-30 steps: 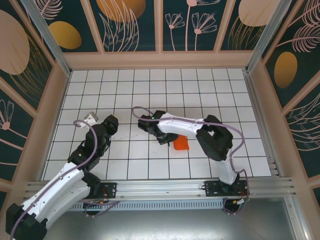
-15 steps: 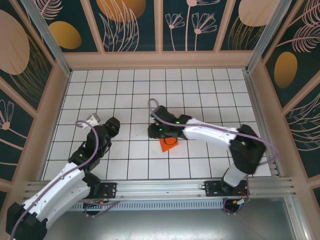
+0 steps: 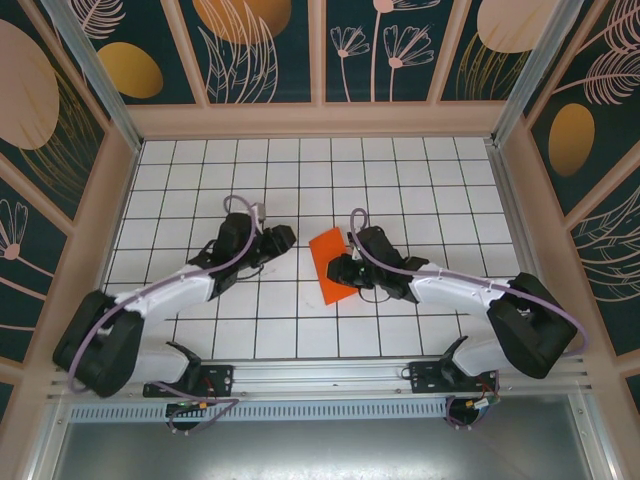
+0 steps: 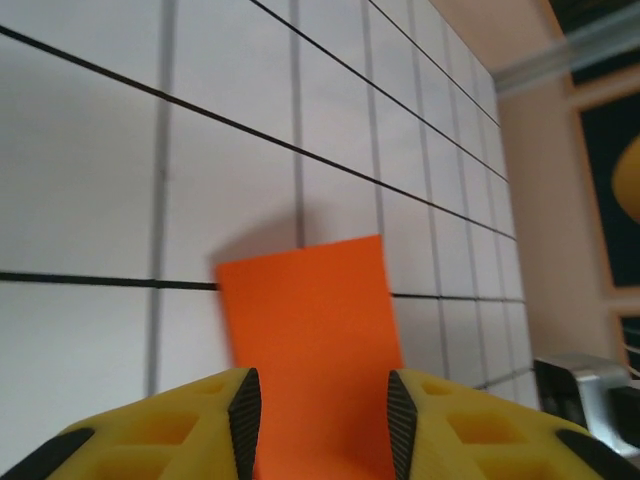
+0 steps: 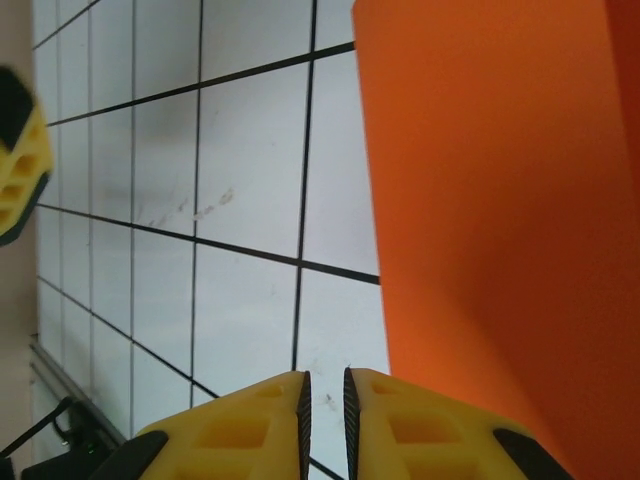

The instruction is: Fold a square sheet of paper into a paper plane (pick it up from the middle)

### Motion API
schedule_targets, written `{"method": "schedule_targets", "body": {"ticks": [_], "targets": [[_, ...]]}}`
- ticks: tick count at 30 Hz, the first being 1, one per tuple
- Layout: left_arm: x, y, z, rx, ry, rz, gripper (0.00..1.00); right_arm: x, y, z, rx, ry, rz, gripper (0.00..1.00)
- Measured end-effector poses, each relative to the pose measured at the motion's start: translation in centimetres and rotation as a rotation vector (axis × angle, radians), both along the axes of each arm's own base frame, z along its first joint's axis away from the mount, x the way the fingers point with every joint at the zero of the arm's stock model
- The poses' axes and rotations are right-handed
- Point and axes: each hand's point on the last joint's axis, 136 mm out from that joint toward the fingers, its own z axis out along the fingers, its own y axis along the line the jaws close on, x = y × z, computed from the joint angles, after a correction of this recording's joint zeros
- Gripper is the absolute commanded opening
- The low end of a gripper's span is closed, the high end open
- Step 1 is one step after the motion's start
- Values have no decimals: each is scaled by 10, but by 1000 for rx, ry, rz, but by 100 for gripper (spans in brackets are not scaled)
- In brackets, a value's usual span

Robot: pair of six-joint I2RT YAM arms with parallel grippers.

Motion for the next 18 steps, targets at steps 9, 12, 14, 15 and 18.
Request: {"method": "schedule_targets", "body": {"ticks": [9, 12, 14, 15, 18], "targets": [[17, -57, -26, -89, 105, -213, 37, -5, 13, -29, 37, 77, 29, 18], [17, -63, -41, -93, 145, -243, 36, -6, 14, -36, 39, 94, 30, 18], [15, -66, -53, -95, 175, -262, 37, -6, 15, -39, 41, 102, 29, 18], [14, -67, -57, -97, 184, -268, 37, -7, 15, -40, 42, 108, 30, 18], [12, -70, -66, -104, 201, -284, 38, -7, 16, -44, 43, 116, 34, 18]]}}
